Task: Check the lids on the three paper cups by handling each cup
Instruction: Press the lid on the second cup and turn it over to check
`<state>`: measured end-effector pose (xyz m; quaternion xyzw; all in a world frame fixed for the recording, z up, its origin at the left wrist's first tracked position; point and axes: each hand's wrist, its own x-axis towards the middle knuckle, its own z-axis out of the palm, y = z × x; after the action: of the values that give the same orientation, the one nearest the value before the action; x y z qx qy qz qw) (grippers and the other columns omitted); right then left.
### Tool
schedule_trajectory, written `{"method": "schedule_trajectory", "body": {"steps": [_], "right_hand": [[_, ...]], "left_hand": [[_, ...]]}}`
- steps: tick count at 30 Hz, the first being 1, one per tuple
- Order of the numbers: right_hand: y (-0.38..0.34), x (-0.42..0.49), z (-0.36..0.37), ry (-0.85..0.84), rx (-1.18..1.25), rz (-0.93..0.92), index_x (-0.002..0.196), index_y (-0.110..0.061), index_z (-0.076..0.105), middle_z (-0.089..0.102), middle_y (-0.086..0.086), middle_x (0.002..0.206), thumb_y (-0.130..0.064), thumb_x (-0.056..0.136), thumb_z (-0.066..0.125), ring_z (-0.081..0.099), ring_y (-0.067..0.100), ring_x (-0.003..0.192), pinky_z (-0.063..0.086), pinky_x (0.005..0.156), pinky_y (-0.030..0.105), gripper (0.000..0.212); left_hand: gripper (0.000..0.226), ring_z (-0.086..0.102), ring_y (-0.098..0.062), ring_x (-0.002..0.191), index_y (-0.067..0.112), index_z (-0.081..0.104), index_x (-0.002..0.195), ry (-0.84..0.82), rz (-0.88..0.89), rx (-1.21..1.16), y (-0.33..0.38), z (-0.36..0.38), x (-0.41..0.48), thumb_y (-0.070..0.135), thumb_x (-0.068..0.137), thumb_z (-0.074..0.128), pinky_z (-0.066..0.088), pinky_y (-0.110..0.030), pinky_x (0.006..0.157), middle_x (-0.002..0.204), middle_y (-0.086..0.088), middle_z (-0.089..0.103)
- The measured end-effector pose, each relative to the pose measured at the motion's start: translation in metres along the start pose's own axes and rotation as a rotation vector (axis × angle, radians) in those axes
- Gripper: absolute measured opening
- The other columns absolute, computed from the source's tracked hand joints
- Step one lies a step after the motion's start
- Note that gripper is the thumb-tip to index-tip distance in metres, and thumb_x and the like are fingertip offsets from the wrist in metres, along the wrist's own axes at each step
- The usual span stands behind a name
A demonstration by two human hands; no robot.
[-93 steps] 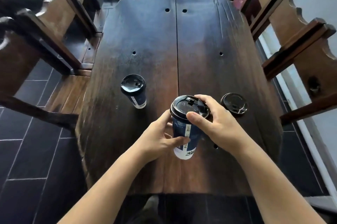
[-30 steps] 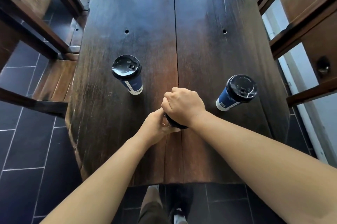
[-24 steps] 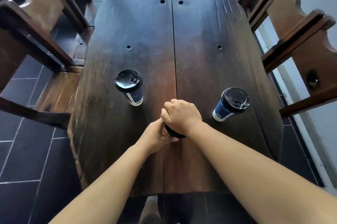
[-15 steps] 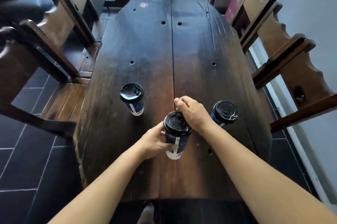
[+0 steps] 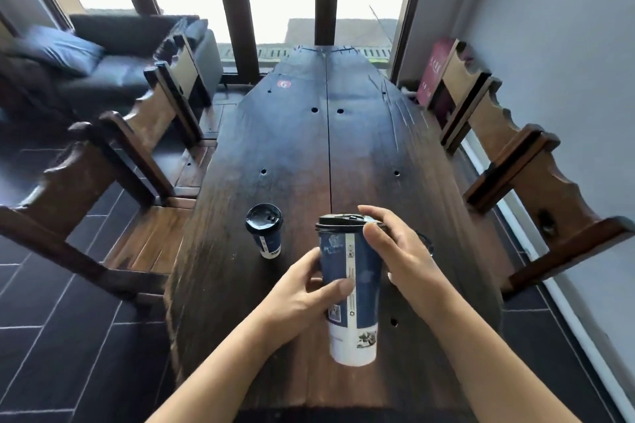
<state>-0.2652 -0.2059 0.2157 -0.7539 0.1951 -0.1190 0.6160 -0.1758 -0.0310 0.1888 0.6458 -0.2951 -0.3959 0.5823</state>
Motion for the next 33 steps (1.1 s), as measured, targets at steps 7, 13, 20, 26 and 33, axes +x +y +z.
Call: {"method": "schedule_trajectory", "body": {"steps": [7, 13, 20, 26, 33], "right_hand": [[-0.019, -0.019, -0.001, 0.098, 0.052, -0.027, 0.124, -0.023, 0.067, 0.076, -0.008, 0.114, -0.069, 0.073, 0.06, 0.072, 0.008, 0.106, 0.055, 0.087, 0.025, 0.069], [-0.024, -0.021, 0.002, 0.129, 0.047, -0.026, 0.131, -0.022, 0.063, 0.074, -0.005, 0.12, -0.074, 0.073, 0.059, 0.071, 0.009, 0.112, 0.058, 0.097, 0.033, 0.078], [-0.015, -0.044, 0.003, 0.06, 0.154, 0.089, 0.139, -0.033, 0.049, 0.071, -0.004, 0.128, -0.098, 0.054, 0.058, 0.074, 0.012, 0.11, 0.06, 0.086, 0.032, 0.107], [0.005, -0.068, 0.004, 0.142, 0.232, 0.159, 0.137, -0.036, 0.05, 0.076, -0.001, 0.113, -0.084, 0.057, 0.071, 0.075, 0.022, 0.106, 0.058, 0.096, 0.055, 0.096], [0.0, -0.074, 0.002, 0.386, 0.3, -0.008, 0.119, -0.032, 0.068, 0.076, 0.011, 0.108, -0.073, 0.064, 0.079, 0.075, 0.03, 0.101, 0.063, 0.085, 0.052, 0.07]], "left_hand": [[0.054, 0.07, -0.025, 0.118, 0.017, 0.061, 0.132, -0.034, 0.057, 0.009, 0.025, 0.004, -0.016, 0.041, 0.085, 0.071, 0.057, -0.047, 0.101, 0.127, -0.005, 0.073], [0.056, 0.071, -0.031, 0.117, 0.012, 0.061, 0.131, -0.027, 0.066, -0.066, 0.027, 0.006, -0.016, 0.039, 0.083, 0.073, 0.058, -0.048, 0.098, 0.126, -0.01, 0.073], [0.081, 0.073, -0.034, 0.108, 0.013, 0.064, 0.127, 0.024, 0.05, -0.365, 0.026, 0.006, -0.014, 0.055, 0.064, 0.091, 0.063, -0.047, 0.082, 0.123, -0.016, 0.073], [0.082, 0.076, -0.032, 0.091, 0.005, 0.066, 0.116, 0.133, 0.069, -0.701, 0.024, 0.009, -0.005, 0.038, 0.05, 0.102, 0.064, -0.041, 0.071, 0.113, -0.025, 0.073], [0.081, 0.073, -0.035, 0.107, 0.005, 0.059, 0.124, 0.098, -0.015, -0.588, 0.015, 0.013, -0.006, 0.03, 0.058, 0.098, 0.061, -0.05, 0.08, 0.125, -0.021, 0.07]]}}
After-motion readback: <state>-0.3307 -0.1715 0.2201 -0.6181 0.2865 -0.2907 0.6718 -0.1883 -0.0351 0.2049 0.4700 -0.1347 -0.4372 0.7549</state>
